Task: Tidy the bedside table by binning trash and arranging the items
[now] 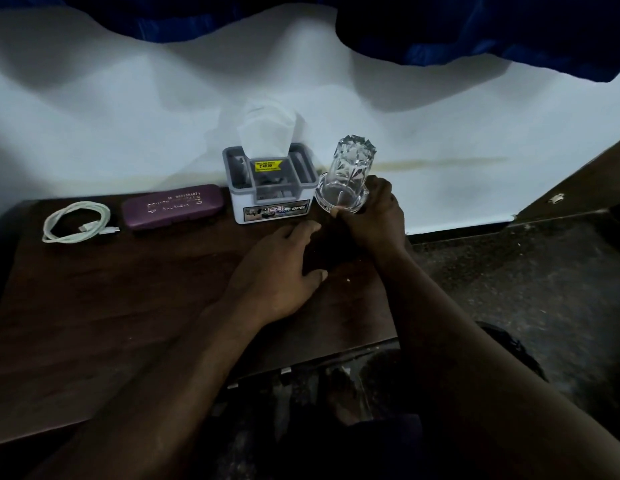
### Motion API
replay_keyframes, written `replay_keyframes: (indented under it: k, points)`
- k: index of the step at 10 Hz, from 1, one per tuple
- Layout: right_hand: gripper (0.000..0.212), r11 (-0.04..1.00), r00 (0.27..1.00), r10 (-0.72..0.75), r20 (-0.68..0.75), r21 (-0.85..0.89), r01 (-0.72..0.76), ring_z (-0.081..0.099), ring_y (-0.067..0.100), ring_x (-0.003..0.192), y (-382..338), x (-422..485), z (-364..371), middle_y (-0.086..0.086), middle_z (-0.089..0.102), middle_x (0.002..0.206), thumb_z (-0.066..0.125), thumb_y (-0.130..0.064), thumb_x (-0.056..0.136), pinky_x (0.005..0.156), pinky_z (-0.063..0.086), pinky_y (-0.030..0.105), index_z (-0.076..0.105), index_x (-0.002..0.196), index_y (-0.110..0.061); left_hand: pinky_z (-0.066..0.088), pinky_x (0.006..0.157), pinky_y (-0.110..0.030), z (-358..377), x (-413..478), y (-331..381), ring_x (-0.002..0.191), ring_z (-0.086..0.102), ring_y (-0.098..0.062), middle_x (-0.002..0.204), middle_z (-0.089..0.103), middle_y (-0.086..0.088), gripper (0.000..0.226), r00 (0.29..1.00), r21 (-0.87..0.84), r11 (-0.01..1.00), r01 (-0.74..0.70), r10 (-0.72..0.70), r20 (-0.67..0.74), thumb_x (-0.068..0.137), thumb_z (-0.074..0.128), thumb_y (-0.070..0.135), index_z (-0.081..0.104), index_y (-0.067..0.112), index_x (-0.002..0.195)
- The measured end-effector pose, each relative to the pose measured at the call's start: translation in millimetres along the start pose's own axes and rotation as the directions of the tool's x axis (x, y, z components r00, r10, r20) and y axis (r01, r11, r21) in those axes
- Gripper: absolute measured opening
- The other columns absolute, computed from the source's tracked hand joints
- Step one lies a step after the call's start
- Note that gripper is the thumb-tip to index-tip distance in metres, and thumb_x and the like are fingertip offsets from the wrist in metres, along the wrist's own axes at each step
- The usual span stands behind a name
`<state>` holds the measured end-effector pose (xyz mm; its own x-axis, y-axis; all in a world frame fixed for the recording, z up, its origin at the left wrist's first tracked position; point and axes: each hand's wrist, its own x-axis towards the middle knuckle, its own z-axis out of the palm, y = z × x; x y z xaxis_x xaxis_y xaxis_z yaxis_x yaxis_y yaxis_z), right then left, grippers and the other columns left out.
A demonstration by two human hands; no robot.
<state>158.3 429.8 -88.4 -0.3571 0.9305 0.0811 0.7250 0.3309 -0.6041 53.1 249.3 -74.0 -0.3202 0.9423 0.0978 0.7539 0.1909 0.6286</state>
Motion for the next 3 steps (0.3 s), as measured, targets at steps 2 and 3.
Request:
replay_keyframes:
  k: [2,3]
  points:
    - [0.026,0.992,0.977,0.130,0.172,-0.018,-0.129,0.066,0.027,0.090,-0.1,3.0,-11.2,0.004,0.070,0.094,0.073,-0.043,0.084,0.081,0.052,0.037,0.063,0.094,-0.021,0.050,0.099,-0.036,4.0,-0.6,2.4,0.116,0.061,-0.022,0.136,0.058,-0.003,0.075,1.000,0.035,0.999,-0.008,0.007,0.016,0.084,0.076,0.043,0.040,0.030,0.149]
    - [0.026,0.916,0.844,0.230,0.485,0.185,-0.356,0.064,0.019,0.066,-4.7,-4.1,-12.2,0.004,0.066,0.075,0.069,-0.029,0.098,0.060,0.048,0.028,0.064,0.074,-0.019,0.050,0.101,-0.039,5.4,0.0,4.1,0.122,0.059,-0.024,0.137,0.057,-0.004,0.075,1.000,0.058,0.998,-0.003,0.001,0.023,0.083,0.075,0.042,0.040,0.029,0.148]
